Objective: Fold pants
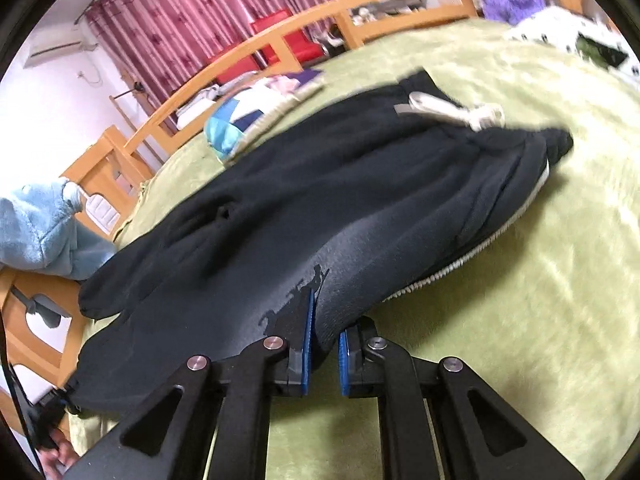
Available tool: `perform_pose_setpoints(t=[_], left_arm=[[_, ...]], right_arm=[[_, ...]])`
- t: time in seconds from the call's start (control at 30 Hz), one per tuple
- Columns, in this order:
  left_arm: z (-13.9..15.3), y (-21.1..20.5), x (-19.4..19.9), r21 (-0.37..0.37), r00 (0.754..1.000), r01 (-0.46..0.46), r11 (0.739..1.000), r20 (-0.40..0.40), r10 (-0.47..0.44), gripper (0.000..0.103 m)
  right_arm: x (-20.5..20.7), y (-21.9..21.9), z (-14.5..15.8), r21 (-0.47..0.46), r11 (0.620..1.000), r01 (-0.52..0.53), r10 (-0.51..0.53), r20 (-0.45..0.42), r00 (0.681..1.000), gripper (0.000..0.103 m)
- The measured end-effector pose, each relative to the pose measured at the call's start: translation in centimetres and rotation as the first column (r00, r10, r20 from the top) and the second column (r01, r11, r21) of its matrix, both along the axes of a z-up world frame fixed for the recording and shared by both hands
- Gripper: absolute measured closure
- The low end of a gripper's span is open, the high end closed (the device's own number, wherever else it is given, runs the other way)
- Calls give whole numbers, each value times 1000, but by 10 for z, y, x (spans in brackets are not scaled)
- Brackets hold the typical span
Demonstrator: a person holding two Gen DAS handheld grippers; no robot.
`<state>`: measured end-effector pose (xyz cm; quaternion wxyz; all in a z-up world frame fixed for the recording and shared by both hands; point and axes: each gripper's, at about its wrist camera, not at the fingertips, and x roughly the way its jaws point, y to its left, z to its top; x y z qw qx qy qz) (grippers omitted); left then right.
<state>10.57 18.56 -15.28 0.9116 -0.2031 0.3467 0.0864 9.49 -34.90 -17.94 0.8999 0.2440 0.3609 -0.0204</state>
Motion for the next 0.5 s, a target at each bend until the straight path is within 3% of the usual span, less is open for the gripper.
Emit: perform_pose_setpoints(t=[0.23, 0.5], left_arm=[[73, -3, 70, 47, 995, 24, 999, 96, -29, 93], [97, -27, 170, 182, 986, 48, 982, 148, -75, 93]], right_arm=[[49, 5, 69, -23, 1000, -15, 18, 112, 994, 94], [149, 5, 108, -78, 997, -4, 17, 170, 985, 95]])
